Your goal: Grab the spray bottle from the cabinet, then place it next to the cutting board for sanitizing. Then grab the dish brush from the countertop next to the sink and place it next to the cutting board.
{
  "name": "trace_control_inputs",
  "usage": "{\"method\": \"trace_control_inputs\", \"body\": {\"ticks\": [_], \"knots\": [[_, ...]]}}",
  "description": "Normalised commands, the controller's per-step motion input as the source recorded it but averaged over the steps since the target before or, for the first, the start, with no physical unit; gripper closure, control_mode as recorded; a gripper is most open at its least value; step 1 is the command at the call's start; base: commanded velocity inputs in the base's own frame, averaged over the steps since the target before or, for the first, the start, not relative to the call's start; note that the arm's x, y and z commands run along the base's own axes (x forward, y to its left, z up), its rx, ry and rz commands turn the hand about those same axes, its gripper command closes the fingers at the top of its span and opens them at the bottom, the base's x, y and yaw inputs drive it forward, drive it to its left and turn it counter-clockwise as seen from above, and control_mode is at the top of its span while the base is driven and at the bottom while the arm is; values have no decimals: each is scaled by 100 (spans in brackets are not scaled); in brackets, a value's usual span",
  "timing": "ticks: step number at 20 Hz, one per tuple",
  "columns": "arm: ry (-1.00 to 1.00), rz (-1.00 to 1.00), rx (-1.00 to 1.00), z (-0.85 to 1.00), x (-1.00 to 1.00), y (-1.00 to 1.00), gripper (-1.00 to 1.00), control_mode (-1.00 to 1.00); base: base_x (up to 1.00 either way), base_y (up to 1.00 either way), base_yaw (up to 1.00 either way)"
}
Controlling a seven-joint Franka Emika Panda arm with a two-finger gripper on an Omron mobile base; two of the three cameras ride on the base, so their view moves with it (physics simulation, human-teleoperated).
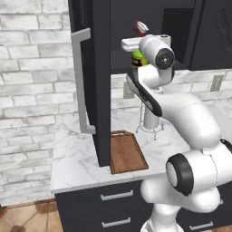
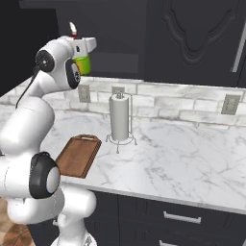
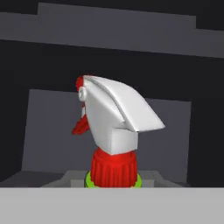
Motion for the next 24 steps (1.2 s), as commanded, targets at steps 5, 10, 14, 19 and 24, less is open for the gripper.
{"method": "trace_control_inputs", "body": {"ticks": [5, 10, 14, 19, 24], "knots": [[1, 0, 0, 42, -100, 0, 100, -100, 0, 0, 0], [15, 0, 0, 55, -100, 0, 100, -100, 0, 0, 0], [14, 0, 2, 33, -100, -4, 100, -100, 0, 0, 0], [5, 0, 0, -3, -100, -8, 100, -100, 0, 0, 0], [0, 5, 0, -27, -93, -36, 100, -100, 0, 0, 0]]}}
